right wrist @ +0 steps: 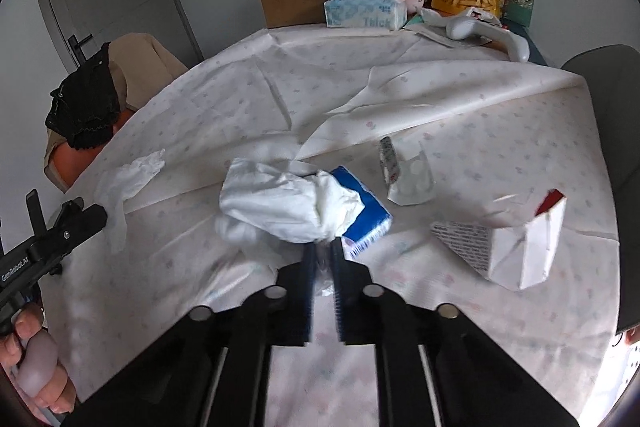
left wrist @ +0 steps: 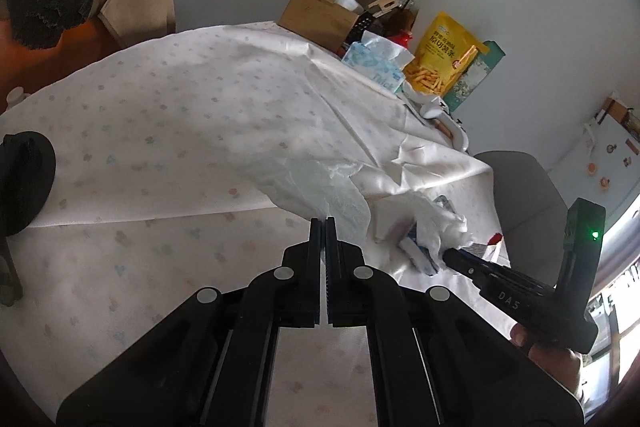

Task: Collect trash
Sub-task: 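Lift the tissue bundle with the right gripper off the table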

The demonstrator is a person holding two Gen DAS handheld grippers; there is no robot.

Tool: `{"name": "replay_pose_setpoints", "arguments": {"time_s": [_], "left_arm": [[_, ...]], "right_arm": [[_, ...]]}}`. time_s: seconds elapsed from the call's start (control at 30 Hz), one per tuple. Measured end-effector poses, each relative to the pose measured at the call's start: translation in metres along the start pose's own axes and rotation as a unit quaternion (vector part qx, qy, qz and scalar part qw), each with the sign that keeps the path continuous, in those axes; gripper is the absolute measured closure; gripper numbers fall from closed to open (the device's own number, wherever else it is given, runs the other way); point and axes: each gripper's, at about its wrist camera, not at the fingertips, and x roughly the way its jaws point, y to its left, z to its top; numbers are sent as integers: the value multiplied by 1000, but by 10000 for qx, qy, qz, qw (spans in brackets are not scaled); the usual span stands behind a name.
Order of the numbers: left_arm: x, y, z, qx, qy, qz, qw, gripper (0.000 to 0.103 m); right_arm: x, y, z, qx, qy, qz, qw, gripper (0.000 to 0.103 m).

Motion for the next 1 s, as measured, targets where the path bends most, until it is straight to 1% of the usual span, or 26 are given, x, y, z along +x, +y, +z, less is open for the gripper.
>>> {"name": "replay_pose_setpoints", "arguments": {"time_s": [0.23, 0.4, 0.6, 0.77, 1.0], "left_arm": [[-10, -12, -2, 46, -81, -190, 9998, 100], [-18, -20, -1, 68, -143, -329, 9993, 100], [-23, -38, -5, 192, -145, -523, 9983, 100], [-22, -59, -12, 346, -87, -699, 9969, 100], [-18, -91, -25, 628, 47, -914, 9938, 100]], "right_arm": [[-36, -4, -8, 24, -246, 2, 9997, 97], [-70, -6, -14, 76, -492, 111, 9987, 97], [-102, -8, -26, 126, -728, 137, 9972, 97], [-124, -20, -40, 278, -833, 74, 9961, 97], [-143, -51, -65, 663, -874, -48, 9939, 98]]}}
